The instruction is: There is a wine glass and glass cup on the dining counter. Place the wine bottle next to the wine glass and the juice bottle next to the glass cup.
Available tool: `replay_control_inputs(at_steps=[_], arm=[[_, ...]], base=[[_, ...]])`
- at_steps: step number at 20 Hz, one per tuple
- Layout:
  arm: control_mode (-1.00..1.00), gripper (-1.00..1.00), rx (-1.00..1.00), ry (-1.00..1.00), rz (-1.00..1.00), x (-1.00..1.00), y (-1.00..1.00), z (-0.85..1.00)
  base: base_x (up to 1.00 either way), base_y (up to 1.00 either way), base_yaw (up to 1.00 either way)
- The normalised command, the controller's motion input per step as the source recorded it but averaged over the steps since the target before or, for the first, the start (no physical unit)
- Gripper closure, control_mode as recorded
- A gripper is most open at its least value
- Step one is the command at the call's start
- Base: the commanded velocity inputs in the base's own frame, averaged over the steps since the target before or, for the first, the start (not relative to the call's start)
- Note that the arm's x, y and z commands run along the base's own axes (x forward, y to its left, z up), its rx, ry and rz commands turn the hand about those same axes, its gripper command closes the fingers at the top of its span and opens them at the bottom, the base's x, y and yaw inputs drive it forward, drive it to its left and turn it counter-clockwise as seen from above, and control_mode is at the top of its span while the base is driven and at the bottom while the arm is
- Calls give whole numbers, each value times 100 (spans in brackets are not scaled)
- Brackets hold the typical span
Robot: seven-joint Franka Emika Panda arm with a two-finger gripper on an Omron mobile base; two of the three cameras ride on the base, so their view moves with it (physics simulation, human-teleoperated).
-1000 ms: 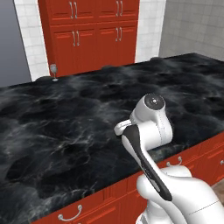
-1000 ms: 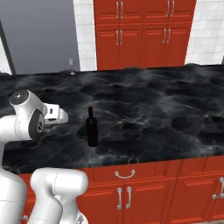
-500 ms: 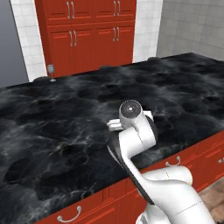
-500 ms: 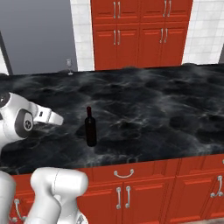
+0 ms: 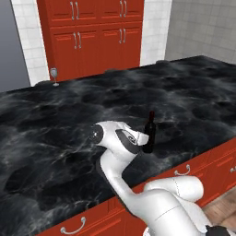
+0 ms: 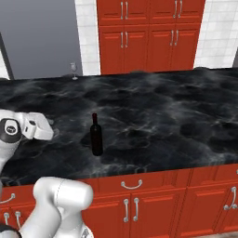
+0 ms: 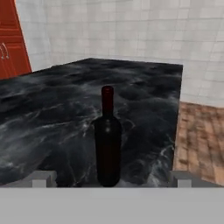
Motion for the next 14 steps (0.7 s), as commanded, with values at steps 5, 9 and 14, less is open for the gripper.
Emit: replay_control_inputs(at_steps=[5, 9, 14], arm=[[-100, -100, 0, -30, -25, 20, -3, 0], [-100, -100, 0, -23, -9, 3, -7, 0], [-100, -100, 0, 0, 0, 24, -10, -4]], base=[[0, 0, 0], [0, 0, 0], [0, 0, 0]])
